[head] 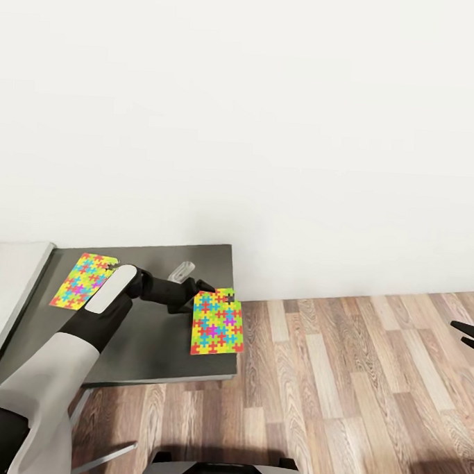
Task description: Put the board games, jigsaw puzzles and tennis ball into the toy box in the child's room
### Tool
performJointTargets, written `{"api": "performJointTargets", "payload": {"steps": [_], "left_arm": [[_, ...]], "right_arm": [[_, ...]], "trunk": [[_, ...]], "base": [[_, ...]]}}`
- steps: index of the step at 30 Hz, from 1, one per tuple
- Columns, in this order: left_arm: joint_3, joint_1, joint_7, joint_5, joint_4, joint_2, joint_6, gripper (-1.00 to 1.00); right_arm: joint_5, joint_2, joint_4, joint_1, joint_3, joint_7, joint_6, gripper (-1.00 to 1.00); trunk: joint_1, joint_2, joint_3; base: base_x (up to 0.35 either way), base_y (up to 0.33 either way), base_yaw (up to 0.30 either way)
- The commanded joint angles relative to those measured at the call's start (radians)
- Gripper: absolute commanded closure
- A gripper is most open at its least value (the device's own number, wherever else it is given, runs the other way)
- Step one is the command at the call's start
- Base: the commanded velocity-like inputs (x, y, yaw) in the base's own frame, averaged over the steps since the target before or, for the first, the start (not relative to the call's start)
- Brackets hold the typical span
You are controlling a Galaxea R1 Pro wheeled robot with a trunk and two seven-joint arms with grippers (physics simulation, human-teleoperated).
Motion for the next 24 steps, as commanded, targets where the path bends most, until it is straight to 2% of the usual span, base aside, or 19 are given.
{"api": "performJointTargets", "payload": {"steps": [1, 9, 24], "left_arm": [[-0.002, -0.001, 0.01, 0.011, -0.001, 0.001, -0.001, -1.0], [-0.002, -0.001, 0.01, 0.009, -0.001, 0.001, -0.001, -1.0], [-0.002, 0.0, 0.01, 0.009, -0.001, 0.001, -0.001, -1.0]], "right_arm": [[0.008, 0.0, 0.0, -0.001, -0.001, 0.008, 0.004, -1.0], [0.008, 0.0, 0.0, -0.001, 0.001, 0.009, 0.004, -1.0], [0.008, 0.0, 0.0, -0.001, 0.002, 0.01, 0.004, -1.0]], "trunk": [[0.001, -0.002, -0.001], [0.001, -0.002, -0.001], [0.001, -0.002, -0.001]], "base": [[0.0, 0.0, -0.155], [0.0, 0.0, -0.107], [0.0, 0.0, -0.017]]}}
